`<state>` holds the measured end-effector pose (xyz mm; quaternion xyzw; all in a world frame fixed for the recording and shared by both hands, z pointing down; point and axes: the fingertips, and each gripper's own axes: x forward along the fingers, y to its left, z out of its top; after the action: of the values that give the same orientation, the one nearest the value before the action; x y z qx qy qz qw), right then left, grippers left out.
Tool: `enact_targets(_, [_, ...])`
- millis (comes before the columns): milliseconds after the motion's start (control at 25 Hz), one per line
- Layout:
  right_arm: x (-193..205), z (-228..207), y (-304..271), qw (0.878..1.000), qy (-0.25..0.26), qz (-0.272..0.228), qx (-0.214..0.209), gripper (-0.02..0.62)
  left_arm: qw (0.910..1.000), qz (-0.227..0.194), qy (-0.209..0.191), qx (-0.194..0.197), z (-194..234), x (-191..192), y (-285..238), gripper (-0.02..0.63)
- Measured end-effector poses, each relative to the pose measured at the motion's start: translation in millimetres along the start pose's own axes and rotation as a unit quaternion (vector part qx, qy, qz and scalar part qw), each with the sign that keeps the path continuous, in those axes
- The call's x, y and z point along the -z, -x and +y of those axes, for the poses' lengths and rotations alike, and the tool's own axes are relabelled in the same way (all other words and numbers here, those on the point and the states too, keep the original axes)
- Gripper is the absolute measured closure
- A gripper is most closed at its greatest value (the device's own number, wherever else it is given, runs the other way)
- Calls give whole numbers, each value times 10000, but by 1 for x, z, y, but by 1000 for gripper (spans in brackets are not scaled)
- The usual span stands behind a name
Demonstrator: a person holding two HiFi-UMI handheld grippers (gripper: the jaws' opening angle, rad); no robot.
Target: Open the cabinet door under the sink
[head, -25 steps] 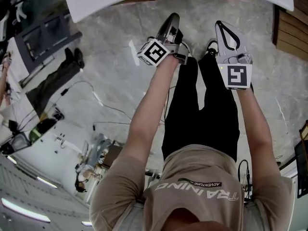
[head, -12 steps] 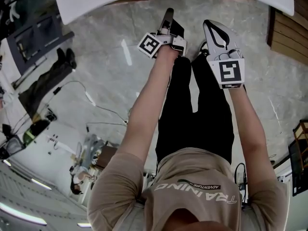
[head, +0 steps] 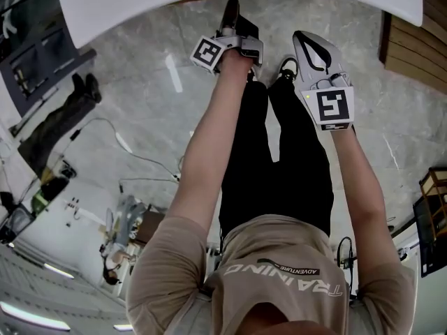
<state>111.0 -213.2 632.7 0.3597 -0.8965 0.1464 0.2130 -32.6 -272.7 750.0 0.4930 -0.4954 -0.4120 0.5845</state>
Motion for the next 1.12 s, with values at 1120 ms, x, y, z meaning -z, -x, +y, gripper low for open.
enact_targets(1120, [24,-19,1,9993,-23,351,-137,592,9954,-572,364,673,3,-3,-20,503])
